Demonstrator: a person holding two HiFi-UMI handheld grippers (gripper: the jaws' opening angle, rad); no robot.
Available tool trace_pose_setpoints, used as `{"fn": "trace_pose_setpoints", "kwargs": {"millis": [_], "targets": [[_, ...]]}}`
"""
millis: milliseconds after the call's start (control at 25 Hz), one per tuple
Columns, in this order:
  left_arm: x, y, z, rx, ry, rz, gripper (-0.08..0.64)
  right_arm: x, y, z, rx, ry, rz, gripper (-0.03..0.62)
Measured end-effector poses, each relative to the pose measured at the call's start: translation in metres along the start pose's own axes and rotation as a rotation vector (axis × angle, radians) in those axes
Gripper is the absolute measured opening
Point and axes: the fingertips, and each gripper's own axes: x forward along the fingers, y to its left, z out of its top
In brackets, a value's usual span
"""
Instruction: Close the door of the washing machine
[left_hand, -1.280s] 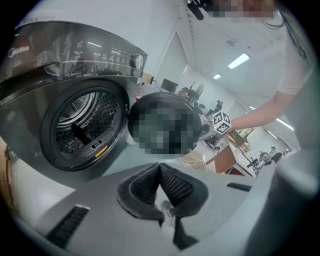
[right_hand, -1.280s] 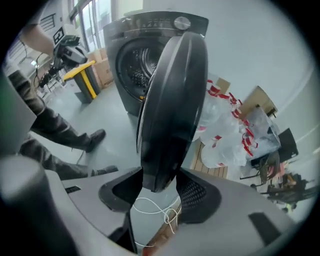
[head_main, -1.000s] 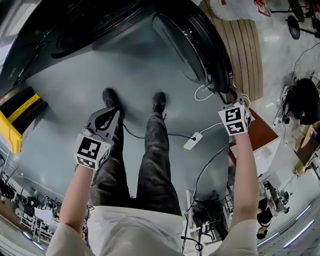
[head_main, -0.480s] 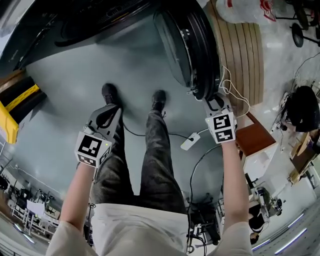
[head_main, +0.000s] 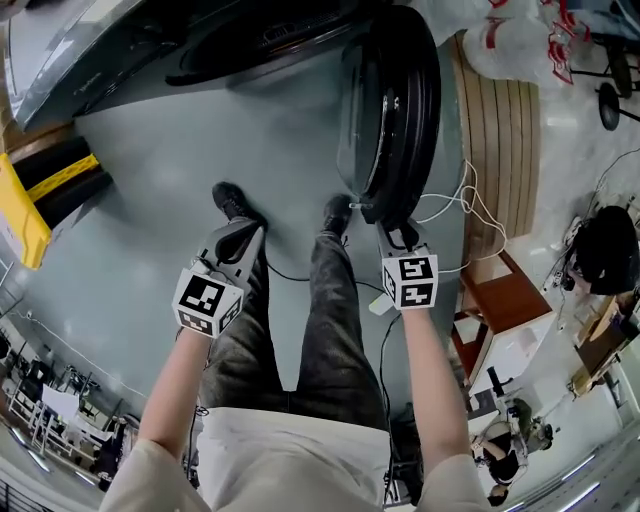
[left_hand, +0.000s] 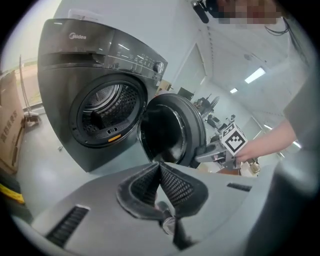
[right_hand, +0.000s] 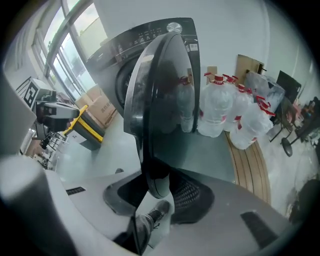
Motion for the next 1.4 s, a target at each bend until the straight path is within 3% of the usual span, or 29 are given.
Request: {"fn": "trace_pose_setpoints", "kwargs": {"millis": [360,760,1040,1400], "targets": [[-0.037,0.061,0.006,-0.014,-0.030,0.009,0.008,0.049,0.099,0.045,0.158,-0.030,0.024,0.175],[-0.080,0.132,-0.001,-0.055,-0.063,0.052,0.008,0.094,0.170,0.103,0.325,-0.023,-0.005,0.187],[-0.095,0.164,0.001,-0.083,-0.105,0.070,0.008,0.119,0.208,0.151,0.359,0.018,0.037,0.199],[-0.112,0.194,-0.010,-0.158,-0.138,0.095,0.008,0.143,0.240,0.203,0.272,-0.018,0.138,0.218]]}}
